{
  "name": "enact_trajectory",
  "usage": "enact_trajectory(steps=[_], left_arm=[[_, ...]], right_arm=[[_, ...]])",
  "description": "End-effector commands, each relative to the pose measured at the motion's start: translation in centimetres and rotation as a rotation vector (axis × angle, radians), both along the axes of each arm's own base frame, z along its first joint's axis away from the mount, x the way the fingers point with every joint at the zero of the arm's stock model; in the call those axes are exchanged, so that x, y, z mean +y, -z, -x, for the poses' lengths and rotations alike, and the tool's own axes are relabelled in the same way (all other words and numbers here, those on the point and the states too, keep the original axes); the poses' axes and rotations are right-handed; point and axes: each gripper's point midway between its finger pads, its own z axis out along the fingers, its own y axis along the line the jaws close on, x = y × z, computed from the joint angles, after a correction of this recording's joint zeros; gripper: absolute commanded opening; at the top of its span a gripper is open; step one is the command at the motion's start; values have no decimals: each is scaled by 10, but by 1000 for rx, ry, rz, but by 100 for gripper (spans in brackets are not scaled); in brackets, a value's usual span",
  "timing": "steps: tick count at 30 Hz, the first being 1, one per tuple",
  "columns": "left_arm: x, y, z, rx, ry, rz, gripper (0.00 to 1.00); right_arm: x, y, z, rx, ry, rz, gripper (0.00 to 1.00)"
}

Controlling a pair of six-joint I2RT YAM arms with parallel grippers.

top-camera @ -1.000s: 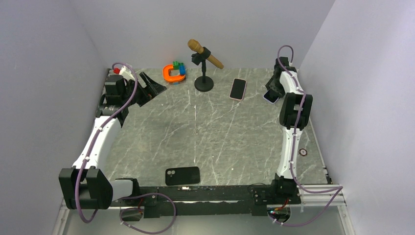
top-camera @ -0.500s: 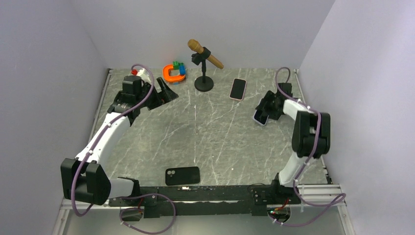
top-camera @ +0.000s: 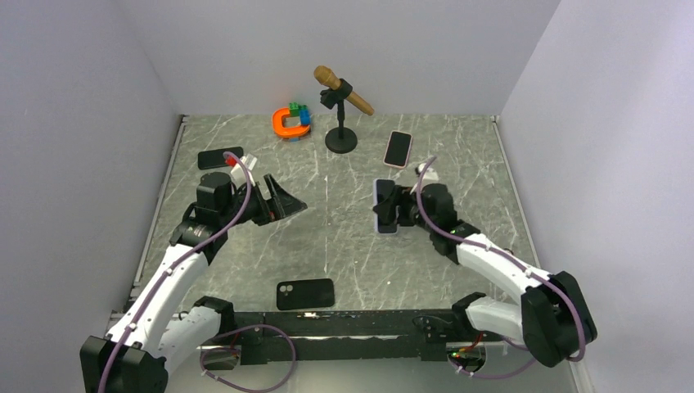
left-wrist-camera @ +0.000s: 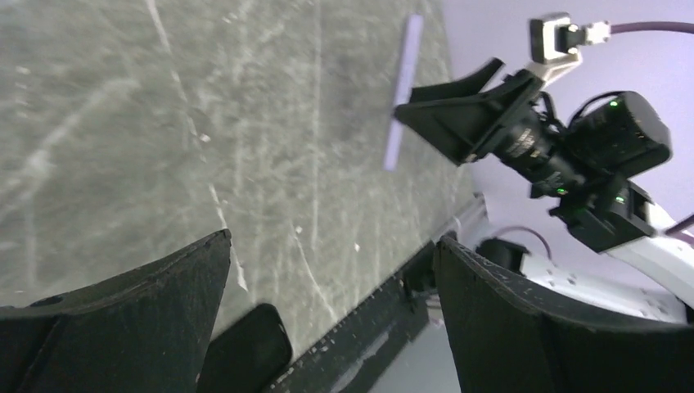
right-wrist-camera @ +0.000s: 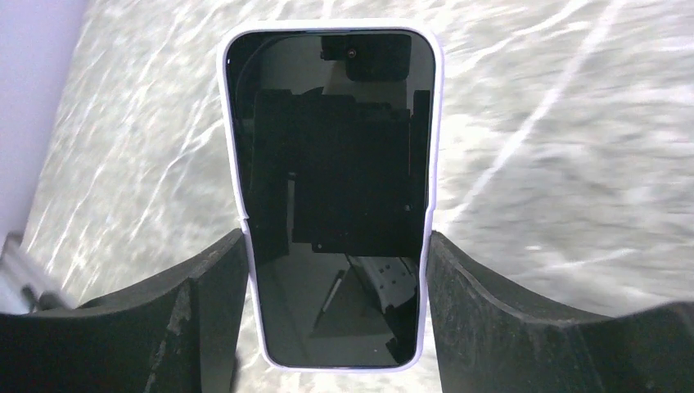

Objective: Take the phone out of the phone case
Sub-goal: Pick up the phone at the center of the board, then adjust the phone.

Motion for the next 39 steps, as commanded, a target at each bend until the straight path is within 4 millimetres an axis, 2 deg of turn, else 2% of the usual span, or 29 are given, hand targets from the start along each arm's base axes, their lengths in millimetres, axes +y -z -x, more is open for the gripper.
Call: enact_trajectory(steps=[1, 6, 9, 18, 23, 29, 30, 33, 34, 36, 37, 39], left_arm=[[-24, -27, 20, -26, 141, 158, 94], [-31, -23, 20, -10, 125, 89, 92], [-33, -16, 21, -1, 96, 7, 86], [-40, -13, 15, 0, 43, -52, 74], [-40, -9, 12, 14, 29, -54, 57], [-49, -4, 20, 30, 81, -21, 36], [-49, -5, 20, 26, 87, -21, 32], [-49, -7, 21, 8, 103, -35, 10], [-50, -9, 21, 2, 109, -37, 2], [-49, -14, 19, -15, 108, -48, 0], [-50, -18, 19, -33, 116, -47, 0], [-50, -27, 18, -68, 125, -40, 0]], right_arm=[[56, -62, 10, -213, -72, -147, 0], [99, -82, 34, -248, -145, -134, 0], [121, -95, 47, -263, -185, -152, 0], [166, -115, 79, -302, -249, -117, 0], [184, -120, 89, -317, -258, -96, 0], [201, -117, 99, -327, -261, -52, 0], [204, -118, 101, -333, -265, -49, 0], [209, -117, 101, -325, -274, -30, 0], [208, -115, 102, -314, -275, -19, 7], [202, -109, 102, -291, -263, 3, 57], [198, -107, 103, -281, -254, 2, 74], [190, -104, 105, -267, -238, -10, 97]])
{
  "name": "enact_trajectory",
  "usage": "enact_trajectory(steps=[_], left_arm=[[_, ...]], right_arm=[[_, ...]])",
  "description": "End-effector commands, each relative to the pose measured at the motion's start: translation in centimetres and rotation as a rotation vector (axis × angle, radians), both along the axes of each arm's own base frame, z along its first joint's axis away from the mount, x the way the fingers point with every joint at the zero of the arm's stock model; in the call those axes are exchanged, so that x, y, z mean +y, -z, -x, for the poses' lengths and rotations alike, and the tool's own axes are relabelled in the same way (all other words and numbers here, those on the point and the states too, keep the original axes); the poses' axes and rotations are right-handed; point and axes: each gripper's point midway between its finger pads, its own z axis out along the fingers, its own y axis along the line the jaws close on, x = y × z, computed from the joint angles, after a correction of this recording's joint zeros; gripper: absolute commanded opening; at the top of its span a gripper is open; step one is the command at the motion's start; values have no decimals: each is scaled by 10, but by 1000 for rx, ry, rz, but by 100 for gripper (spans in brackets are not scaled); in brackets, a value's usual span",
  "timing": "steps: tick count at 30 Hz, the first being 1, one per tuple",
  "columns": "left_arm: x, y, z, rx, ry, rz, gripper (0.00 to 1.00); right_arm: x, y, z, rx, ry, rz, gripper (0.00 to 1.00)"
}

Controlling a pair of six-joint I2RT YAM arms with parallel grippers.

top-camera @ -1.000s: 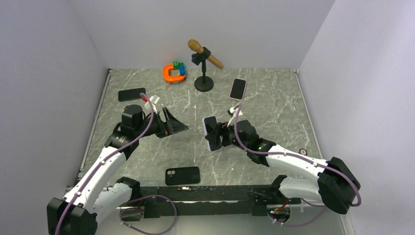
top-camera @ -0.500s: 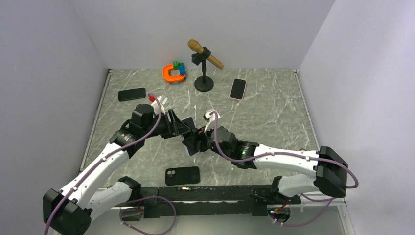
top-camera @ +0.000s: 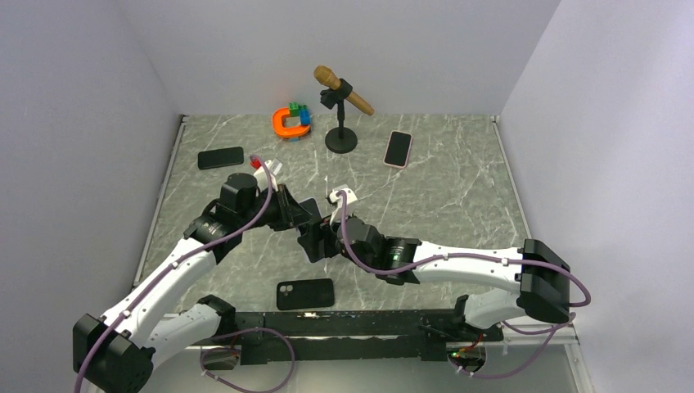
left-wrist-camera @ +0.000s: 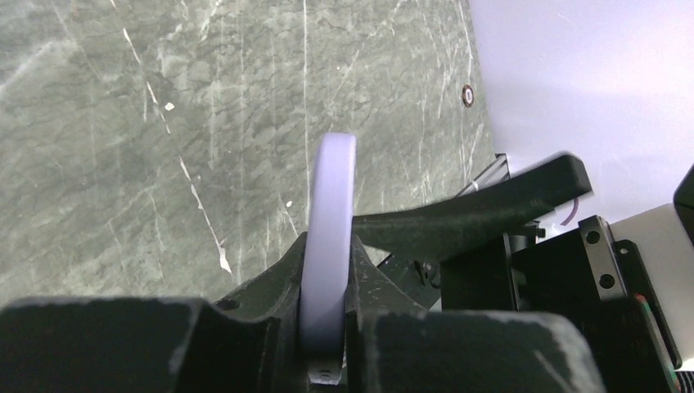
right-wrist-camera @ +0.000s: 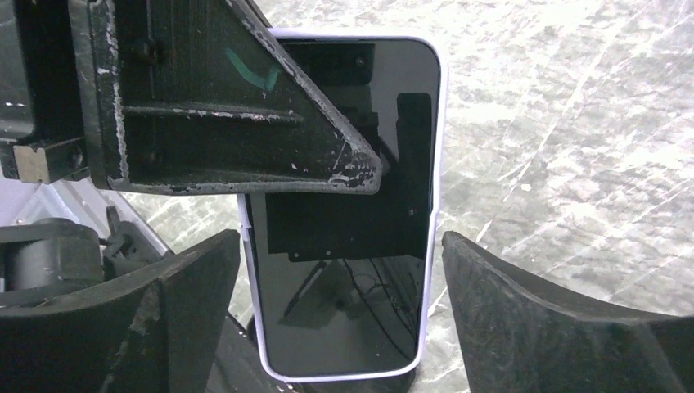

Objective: Take the phone out of the phone case
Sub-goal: Adjust the phone.

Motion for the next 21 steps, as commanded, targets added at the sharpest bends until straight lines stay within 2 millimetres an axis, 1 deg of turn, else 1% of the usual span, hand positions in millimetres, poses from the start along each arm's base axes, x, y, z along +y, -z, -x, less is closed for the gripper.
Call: enact_trajectory(steps=[1, 5, 9, 11, 13, 15, 17, 19, 21], left_arm=[[-9, -41, -1, -100, 41, 54, 0], [-5, -58, -3, -160, 60, 41, 0], [-10, -74, 3, -213, 188, 77, 0], [-19, -79, 13, -232, 308, 115, 0], [-26, -77, 24, -224, 425, 142, 0], [-32, -72, 34, -194, 523, 176, 0], [-35, -75, 48, -179, 624, 240, 0], [-36, -77, 58, -178, 688, 274, 0], [-35, -78, 63, -193, 717, 271, 0]], right_arm=[[-6, -31, -1, -31, 41, -93, 99], [-18, -29, 10, -15, 10, -103, 100], [-28, -42, 25, -12, -68, -121, 100], [-35, -45, 31, 20, -85, -123, 100], [-41, -53, 36, 57, -135, -165, 100], [-43, -60, 50, 84, -250, -213, 99], [-44, -69, 63, 100, -362, -249, 97], [-48, -72, 69, 100, -417, -240, 94], [-54, -69, 69, 121, -429, -216, 89]])
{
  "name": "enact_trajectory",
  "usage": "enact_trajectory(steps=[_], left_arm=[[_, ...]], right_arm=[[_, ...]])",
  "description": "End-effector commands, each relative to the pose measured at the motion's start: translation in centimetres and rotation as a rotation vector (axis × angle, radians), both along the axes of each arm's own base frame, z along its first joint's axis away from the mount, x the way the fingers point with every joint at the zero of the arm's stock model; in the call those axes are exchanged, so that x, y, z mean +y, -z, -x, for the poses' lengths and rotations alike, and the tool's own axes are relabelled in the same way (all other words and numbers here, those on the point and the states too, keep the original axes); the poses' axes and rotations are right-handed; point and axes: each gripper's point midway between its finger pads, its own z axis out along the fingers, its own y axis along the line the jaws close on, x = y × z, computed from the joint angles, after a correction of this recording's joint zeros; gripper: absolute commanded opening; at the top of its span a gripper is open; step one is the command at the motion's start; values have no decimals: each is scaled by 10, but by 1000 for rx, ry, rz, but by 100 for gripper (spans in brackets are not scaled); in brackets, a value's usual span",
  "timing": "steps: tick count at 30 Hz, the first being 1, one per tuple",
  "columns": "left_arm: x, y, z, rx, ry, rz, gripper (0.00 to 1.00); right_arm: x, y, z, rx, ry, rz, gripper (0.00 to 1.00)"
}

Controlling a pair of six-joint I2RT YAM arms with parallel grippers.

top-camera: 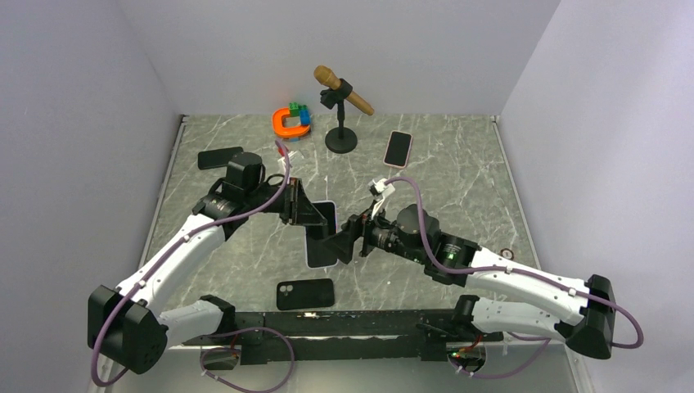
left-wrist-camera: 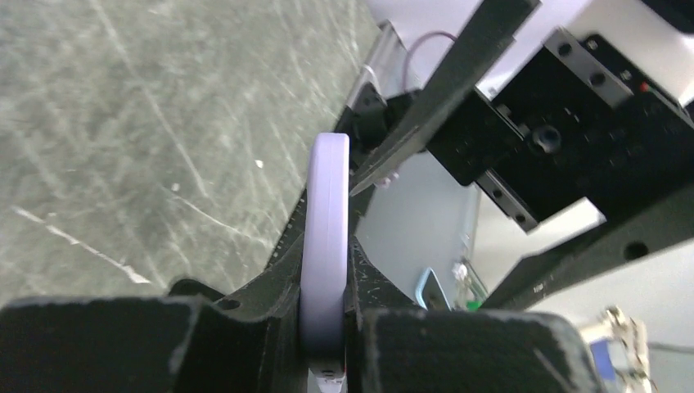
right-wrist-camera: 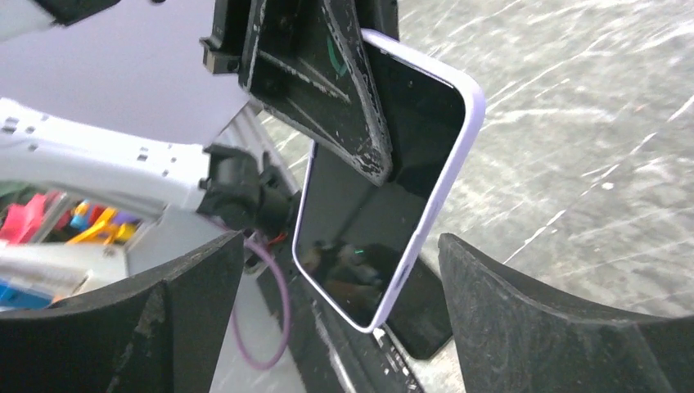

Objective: Take the phone out of the phone case
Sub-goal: Adjust the phone.

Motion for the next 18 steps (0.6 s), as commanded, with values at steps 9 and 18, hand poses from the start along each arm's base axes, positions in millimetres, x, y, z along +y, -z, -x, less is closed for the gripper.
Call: enact_trajectory(steps=[9, 18], left_arm=[[-8, -49, 55, -164, 358, 197, 0], [-11, -61, 66, -178, 394, 255, 1]], right_arm=[[-3, -2, 50, 28, -341, -93, 63], [26, -8, 51, 46, -449, -150, 0]])
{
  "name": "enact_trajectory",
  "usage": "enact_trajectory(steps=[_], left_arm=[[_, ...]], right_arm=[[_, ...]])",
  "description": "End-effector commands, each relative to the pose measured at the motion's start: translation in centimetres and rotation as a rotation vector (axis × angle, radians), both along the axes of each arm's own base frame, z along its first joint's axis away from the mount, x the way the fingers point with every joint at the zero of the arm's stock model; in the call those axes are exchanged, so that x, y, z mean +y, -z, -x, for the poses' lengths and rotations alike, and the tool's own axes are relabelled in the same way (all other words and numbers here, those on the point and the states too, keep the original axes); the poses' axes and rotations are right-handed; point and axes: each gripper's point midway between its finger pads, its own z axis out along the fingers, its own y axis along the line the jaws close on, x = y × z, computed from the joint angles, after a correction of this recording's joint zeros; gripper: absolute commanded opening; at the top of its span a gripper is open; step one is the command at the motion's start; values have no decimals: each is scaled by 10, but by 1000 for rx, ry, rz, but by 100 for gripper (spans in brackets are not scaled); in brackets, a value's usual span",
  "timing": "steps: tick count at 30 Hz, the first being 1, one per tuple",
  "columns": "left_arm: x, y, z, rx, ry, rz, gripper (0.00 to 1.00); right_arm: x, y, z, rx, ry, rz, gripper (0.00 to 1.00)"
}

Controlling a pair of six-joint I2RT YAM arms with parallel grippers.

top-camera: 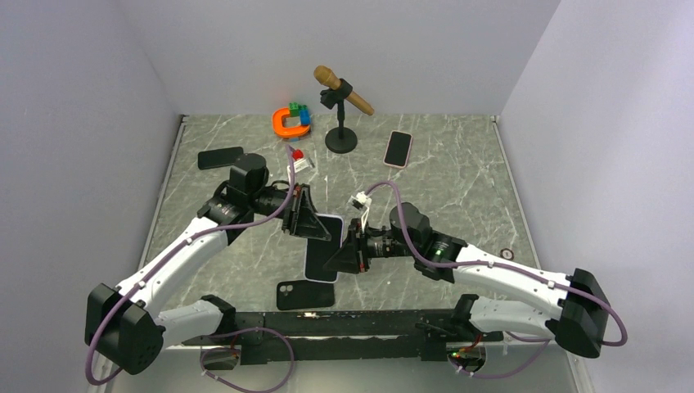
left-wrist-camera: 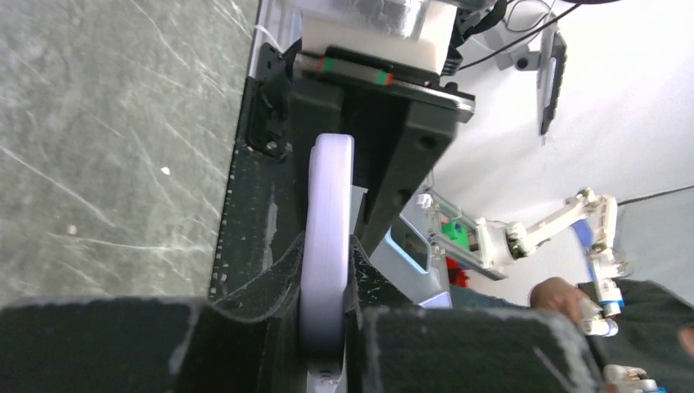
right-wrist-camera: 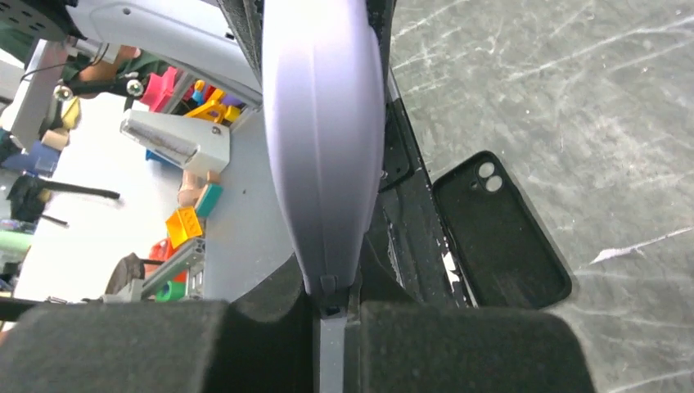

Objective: Take the phone out of the phone case
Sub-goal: Adjust the phone.

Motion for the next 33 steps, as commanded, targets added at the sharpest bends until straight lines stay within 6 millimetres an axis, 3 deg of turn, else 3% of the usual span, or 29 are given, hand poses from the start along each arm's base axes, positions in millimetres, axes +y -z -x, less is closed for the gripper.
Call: enact_trajectory(steps=[1, 2, 4, 5, 10, 13, 18, 21, 23, 26, 27, 31, 33], left_arm=[[3, -33, 15, -80, 56, 91, 19], [3, -34, 13, -92, 34, 86, 36], [5, -32, 10, -95, -32, 54, 93], [6, -30, 8, -100, -69, 46, 99], [15, -18, 7, -83, -249, 66, 99], [16, -7, 10, -39, -274, 108, 94], [12, -11, 14, -17, -248, 166, 86], [3, -20, 20, -18, -200, 190, 71], [-1, -21, 21, -15, -193, 187, 52], [-2, -16, 15, -8, -224, 158, 5], [-2, -13, 12, -3, -243, 148, 0], [-1, -11, 15, 11, -239, 163, 0], [-1, -11, 18, 23, -217, 176, 0]], right_arm=[[11, -46, -3, -83, -19, -167, 0], [8, -50, -5, -88, 3, -189, 0], [-1, -61, -10, -103, 67, -245, 0], [-7, -67, -12, -105, 96, -275, 0], [-29, -91, -19, -64, 169, -388, 0], [-35, -103, -15, -59, 156, -436, 0], [-34, -114, -6, -35, 98, -472, 0], [-31, -110, -8, -16, 98, -469, 0], [-29, -110, -8, -9, 95, -464, 0], [-28, -111, -11, 16, 107, -462, 0], [-27, -109, -16, 26, 138, -438, 4], [-36, -115, -32, 59, 233, -425, 54], [-42, -120, -33, 53, 237, -454, 62]])
